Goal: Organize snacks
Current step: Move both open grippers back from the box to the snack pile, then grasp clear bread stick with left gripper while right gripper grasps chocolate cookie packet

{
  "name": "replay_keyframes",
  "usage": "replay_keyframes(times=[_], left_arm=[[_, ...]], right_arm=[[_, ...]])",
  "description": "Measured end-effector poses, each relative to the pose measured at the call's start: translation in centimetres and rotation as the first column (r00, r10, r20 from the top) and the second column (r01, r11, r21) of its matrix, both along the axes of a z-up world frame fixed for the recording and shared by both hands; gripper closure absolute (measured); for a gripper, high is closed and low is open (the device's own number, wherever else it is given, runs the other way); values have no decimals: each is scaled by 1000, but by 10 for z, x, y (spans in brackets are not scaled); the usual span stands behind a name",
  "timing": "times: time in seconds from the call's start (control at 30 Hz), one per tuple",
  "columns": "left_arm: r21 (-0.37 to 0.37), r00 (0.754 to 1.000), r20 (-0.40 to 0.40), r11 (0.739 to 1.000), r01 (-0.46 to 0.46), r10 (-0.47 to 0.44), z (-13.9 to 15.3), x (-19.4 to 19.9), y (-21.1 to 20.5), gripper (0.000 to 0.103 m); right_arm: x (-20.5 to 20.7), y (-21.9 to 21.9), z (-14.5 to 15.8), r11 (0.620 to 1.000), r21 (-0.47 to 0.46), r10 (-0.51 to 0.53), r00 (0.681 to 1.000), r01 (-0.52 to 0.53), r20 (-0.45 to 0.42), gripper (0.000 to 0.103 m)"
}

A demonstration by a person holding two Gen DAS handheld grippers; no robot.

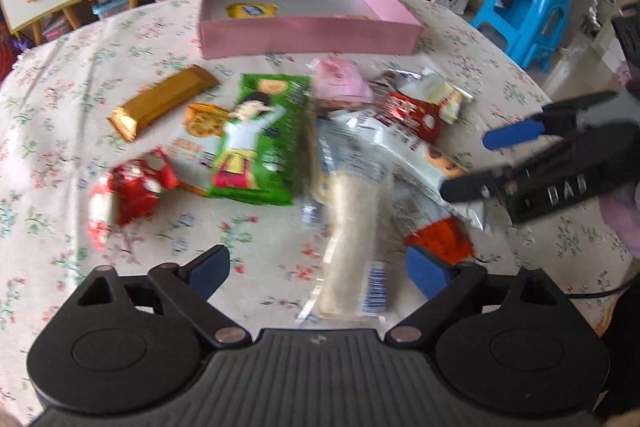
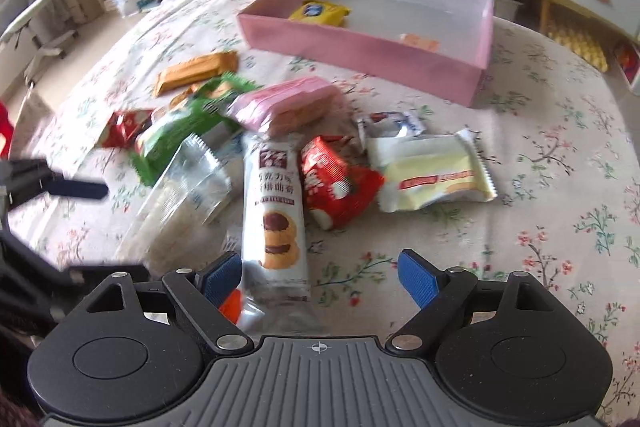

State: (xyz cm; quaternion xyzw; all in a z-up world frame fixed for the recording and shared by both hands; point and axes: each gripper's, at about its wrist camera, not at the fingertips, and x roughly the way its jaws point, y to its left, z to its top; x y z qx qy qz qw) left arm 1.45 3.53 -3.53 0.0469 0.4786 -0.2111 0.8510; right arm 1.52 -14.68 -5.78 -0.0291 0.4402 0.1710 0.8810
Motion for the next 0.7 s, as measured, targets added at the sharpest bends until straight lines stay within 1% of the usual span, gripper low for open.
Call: replay_keyframes(times=[0.1,0.17,0.2,0.27,0.33,0.47,0.5,0.57,0.7], left_arm=[[-11,1000,-21,1000,16,-17,-5,-2,-7,21],[-15,999,-27,1000,18,-18,-9,-3,-10,29],[-16,999,-28,1000,16,-16,-10,-3,-11,31],[-17,1000,-21,1000,5,-6,-11,-3,-11,39],[-16,1000,-3,1000,-6,6,-12,-4,-11,44],[-27,1000,16,999,-27,27,-11,-1,-9,54],[-30,999,19,999,-30,31,-11,0,-9,54],[-33,999,25,999,-37,38,-11,1,-9,55],[-38,999,30,998,-39,40,-12,1,-9,55]], right_arm=[[1,-2,2,999,43,1,1000,-1,-2,16],[1,1,2,998,60,15,1000,-14,-7,17],[1,3,1,998,64,26,1000,-25,-10,18],[2,7,-1,997,62,38,999,-37,-10,18],[2,11,-4,997,61,43,999,-43,-5,19],[3,15,-8,996,76,46,999,-46,5,29],[3,15,-9,996,81,43,999,-43,8,33],[5,16,-12,996,86,36,999,-37,10,39],[8,16,-16,995,94,20,1000,-22,13,48]])
